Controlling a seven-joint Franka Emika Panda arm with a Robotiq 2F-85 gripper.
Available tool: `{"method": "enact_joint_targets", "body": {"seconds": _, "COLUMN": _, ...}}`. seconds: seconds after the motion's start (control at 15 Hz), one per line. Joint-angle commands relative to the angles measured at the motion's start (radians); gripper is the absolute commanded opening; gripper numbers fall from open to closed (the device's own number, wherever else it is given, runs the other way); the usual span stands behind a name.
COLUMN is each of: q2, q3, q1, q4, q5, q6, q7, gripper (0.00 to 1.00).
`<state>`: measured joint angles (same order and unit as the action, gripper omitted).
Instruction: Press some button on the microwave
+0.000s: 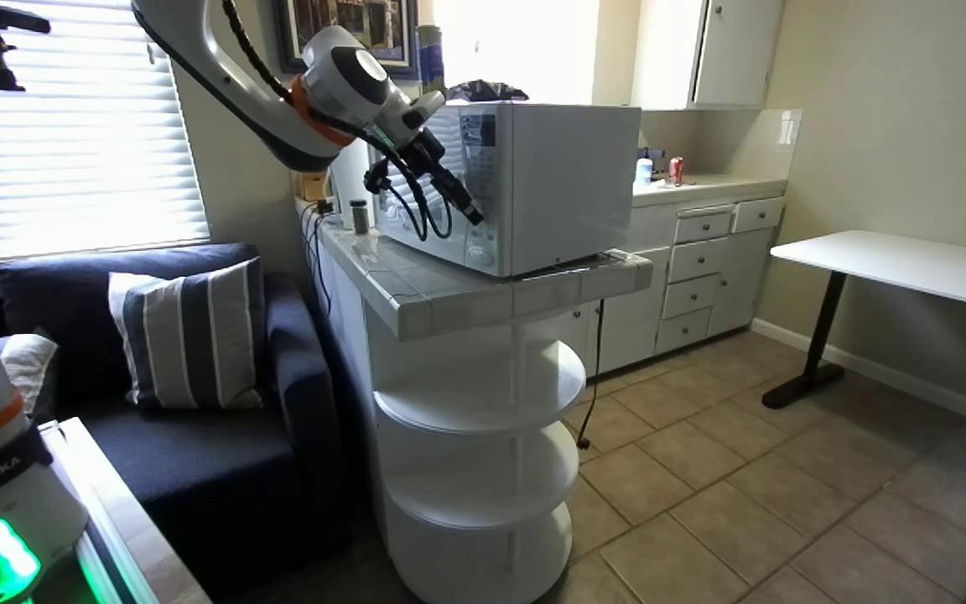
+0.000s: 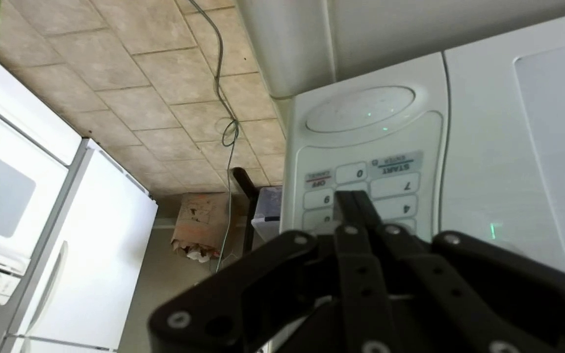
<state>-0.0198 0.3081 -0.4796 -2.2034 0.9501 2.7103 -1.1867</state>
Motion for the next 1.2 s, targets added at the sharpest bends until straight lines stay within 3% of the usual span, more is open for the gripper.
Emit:
{"method": "enact_joint_targets", "body": {"seconds": 0.0, "q2": -0.017, "q3": 0.005, "q1": 0.008, "q4": 0.026, "q5": 0.055, "q6": -0.016, "q7": -0.052, "gripper": 0.0}}
{"method": "enact_joint_targets", "body": {"seconds": 1.13, "q2": 0.011, "q3": 0.023, "q1": 0.02, "q4": 0.003, "q5": -0.086, "q6": -0.069, "q7": 0.107, "gripper": 0.0}}
